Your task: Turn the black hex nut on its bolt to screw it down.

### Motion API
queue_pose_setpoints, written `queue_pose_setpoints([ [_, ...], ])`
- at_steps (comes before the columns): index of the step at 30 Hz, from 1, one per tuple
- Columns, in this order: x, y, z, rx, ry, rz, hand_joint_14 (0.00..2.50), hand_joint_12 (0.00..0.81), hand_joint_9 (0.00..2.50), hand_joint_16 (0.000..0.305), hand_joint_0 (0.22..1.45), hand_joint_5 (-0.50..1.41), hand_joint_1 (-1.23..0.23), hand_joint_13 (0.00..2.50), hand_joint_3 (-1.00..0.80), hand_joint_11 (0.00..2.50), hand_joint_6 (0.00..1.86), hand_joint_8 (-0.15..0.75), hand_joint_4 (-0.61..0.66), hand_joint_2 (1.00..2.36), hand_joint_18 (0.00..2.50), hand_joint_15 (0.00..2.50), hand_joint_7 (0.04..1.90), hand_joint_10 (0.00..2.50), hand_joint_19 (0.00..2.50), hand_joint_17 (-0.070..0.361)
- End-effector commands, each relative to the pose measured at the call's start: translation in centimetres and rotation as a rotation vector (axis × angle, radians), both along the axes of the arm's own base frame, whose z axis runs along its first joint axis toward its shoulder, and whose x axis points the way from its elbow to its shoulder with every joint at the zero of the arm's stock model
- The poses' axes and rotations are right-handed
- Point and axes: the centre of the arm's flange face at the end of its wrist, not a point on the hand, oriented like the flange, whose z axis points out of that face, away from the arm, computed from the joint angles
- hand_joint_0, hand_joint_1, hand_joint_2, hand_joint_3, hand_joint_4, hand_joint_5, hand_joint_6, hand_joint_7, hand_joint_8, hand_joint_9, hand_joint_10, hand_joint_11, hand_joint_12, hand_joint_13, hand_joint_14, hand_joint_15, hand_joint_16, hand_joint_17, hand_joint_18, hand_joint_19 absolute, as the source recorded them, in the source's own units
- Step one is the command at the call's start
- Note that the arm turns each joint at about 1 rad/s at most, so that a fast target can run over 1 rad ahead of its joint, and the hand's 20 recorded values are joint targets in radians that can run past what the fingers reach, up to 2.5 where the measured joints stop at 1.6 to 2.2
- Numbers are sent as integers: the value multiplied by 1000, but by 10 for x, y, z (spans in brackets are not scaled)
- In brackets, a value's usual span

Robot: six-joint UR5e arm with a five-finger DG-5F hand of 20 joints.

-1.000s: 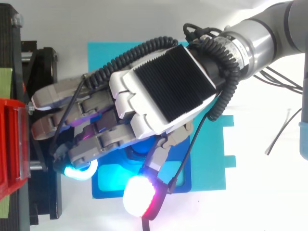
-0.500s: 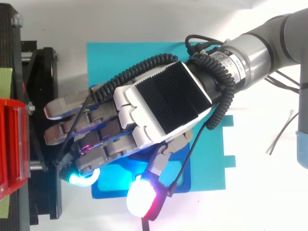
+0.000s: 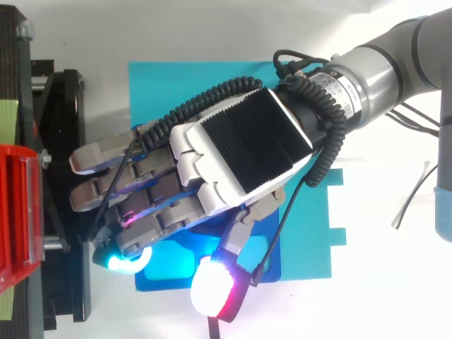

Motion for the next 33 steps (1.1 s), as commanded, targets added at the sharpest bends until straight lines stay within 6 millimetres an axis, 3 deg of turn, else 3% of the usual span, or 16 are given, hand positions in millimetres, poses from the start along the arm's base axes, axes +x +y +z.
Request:
queue_pose_setpoints([
  [1, 0, 0, 2, 2, -3, 4, 4, 296, 925, 32, 529, -49, -371, 487, -500, 322, 503, 252, 203, 1000, 148, 110, 1330, 11, 100, 72],
  [17, -1, -22, 37, -36, -19, 70, 4, 293, 926, 32, 531, -54, -371, 512, -500, 330, 500, 255, 212, 1000, 171, 125, 1320, 12, 120, 72],
  [21, -3, -28, 37, -42, -19, 62, 5, 294, 930, 32, 529, -53, -371, 513, -500, 334, 500, 255, 208, 1000, 173, 128, 1324, 12, 120, 72],
  [29, -3, -27, 35, -44, -16, 62, 5, 294, 947, 32, 529, -67, -373, 535, -500, 329, 657, 259, 191, 1000, 184, 125, 1116, 12, 124, 72],
  [33, -3, -27, 36, -43, -16, 63, 5, 290, 969, 32, 531, -68, -373, 566, -500, 336, 667, 263, 193, 1000, 212, 135, 1109, 12, 133, 72],
])
